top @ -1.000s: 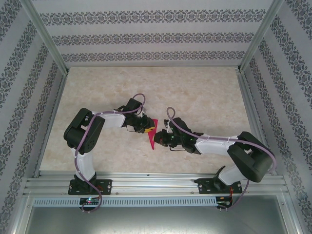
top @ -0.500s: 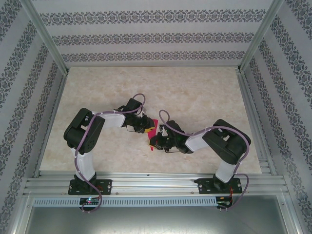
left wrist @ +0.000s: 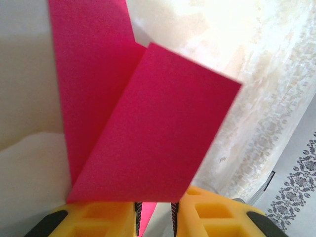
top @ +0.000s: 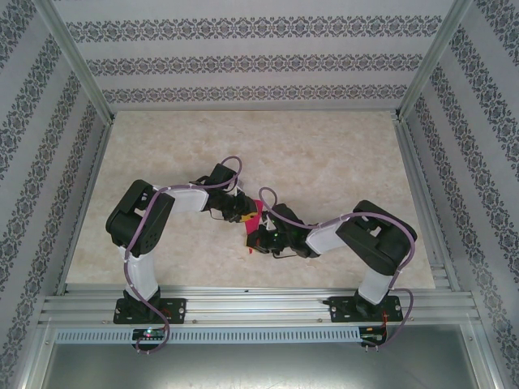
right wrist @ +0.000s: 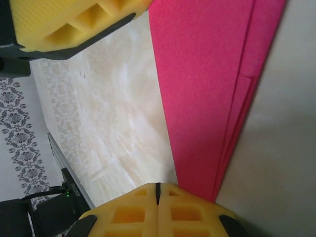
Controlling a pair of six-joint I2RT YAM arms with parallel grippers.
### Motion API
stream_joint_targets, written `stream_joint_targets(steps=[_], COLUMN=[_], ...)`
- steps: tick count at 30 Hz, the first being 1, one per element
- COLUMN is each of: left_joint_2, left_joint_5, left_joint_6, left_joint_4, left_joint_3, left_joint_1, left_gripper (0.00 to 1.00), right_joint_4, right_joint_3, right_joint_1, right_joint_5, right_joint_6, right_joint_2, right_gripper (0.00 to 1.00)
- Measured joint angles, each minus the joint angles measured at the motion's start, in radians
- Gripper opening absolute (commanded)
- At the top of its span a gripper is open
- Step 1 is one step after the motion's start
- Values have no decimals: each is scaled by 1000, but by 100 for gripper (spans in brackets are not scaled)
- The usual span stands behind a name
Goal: Fold a paper plane with a square sheet of paper (pick it up from the middle)
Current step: Fold the wing for the fifth time at the center of the table.
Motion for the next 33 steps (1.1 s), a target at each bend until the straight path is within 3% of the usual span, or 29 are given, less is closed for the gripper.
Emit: stream_joint_targets(steps=[16,24,33], left_joint_2=[0,-6,-74], left_joint_5=[5,-4,-101], left_joint_6=[0,-37,-204], left_joint_4=[-23,5,163], left_joint_3=[5,-10,-130], left_joint_1=[-5,-5,-36], left_gripper=[26,26,26], right_joint_4=[-183,-302,-219], right_joint_3=[-48,-98,-43], right_joint_1=[64,-50,-56], right_joint_5=[-22,19,91], right_joint_6=[-73,-95,-11], right_joint_2=[-124,-366,-294], right_gripper=[2,4,5])
